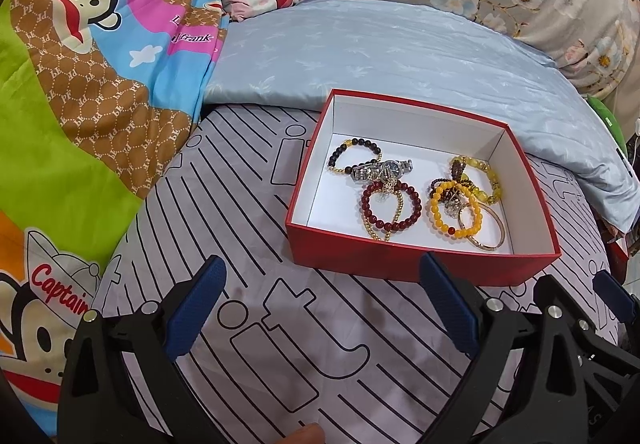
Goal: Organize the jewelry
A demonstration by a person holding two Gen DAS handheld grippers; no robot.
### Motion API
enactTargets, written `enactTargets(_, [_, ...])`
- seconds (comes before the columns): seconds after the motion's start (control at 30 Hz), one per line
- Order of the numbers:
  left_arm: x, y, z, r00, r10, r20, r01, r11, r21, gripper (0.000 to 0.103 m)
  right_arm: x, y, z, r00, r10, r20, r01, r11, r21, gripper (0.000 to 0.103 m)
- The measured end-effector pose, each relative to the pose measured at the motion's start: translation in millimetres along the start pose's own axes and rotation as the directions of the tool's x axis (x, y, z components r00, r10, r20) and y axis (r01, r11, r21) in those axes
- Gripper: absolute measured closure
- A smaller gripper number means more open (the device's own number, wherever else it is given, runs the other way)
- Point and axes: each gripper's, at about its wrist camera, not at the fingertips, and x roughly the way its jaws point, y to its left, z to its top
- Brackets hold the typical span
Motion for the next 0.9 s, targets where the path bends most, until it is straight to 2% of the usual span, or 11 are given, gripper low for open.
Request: enactTargets(0.9, [-4.6, -0.3, -0.3, 0.999, 0.034, 0.02, -0.034, 0.999, 0.003, 0.01, -1.1, 2.0, 0.6, 1.0, -0.008, 0.004, 0.008, 1.0, -0.011, 0.019])
